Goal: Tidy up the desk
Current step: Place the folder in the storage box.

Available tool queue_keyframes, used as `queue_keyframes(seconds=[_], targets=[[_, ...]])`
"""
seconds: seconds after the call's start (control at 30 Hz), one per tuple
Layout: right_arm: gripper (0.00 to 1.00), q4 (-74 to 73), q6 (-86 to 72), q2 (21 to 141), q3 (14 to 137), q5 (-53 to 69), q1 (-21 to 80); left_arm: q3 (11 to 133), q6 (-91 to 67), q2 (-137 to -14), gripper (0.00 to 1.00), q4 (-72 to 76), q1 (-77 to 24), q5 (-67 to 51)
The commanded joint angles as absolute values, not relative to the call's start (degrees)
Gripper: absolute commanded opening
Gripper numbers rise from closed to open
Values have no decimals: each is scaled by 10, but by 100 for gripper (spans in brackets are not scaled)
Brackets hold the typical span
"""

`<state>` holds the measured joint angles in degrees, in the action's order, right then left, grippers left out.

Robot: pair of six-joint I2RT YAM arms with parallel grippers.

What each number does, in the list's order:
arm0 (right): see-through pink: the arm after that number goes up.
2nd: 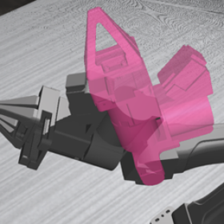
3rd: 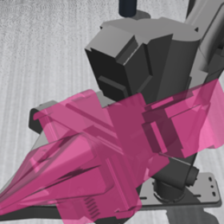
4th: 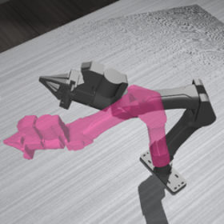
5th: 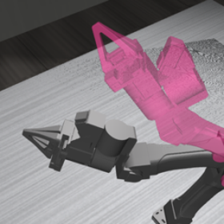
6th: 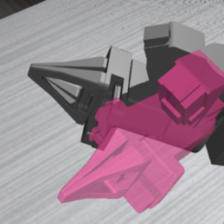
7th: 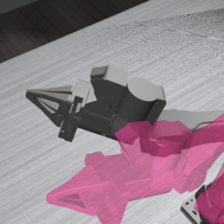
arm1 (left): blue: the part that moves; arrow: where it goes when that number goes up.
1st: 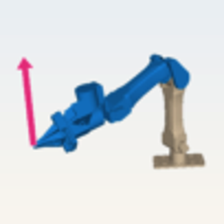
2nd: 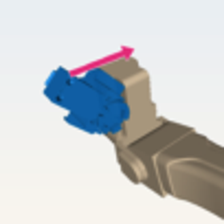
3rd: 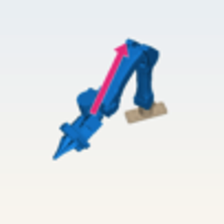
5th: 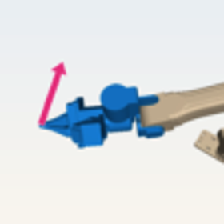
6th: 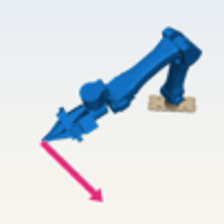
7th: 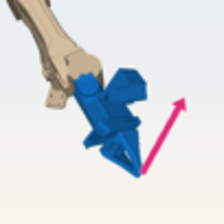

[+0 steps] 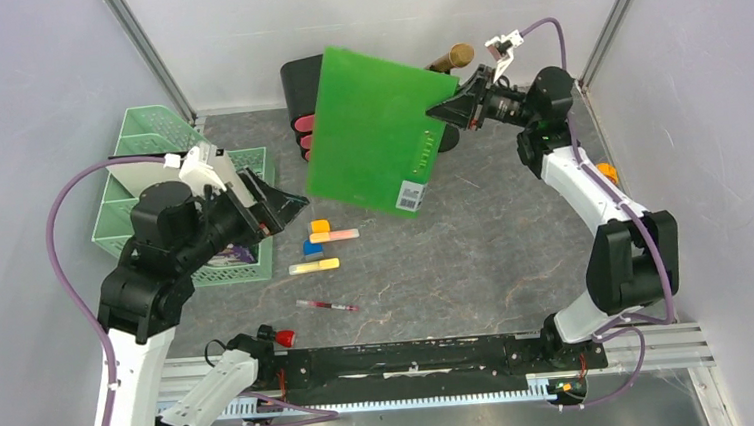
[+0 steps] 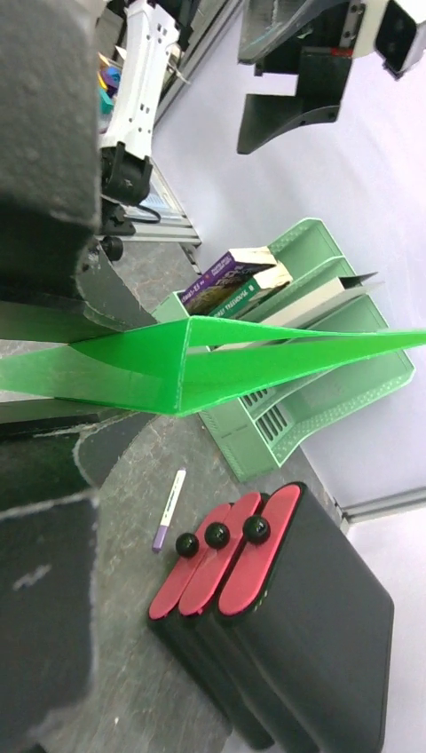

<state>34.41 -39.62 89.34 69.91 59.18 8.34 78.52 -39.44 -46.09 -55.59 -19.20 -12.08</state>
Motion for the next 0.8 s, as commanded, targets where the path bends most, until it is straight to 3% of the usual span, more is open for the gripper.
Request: queue_keyframes(seconds=[0.0, 0.1, 0.23, 0.43, 0.77], targets=[[0, 259, -319, 881, 757, 582, 109, 831, -399, -469, 100, -534, -191, -115], [0, 67, -153, 876, 816, 508, 148, 846, -403, -482, 100, -534, -191, -123], [0, -50, -36, 872, 848, 448, 200, 856, -404, -499, 100, -519, -191, -159], [0, -35, 21, 836, 805, 448, 237, 865, -397, -510, 100, -484, -191, -190], [0, 105, -98, 843, 792, 496, 286, 833, -421, -477, 100, -345, -191, -285]])
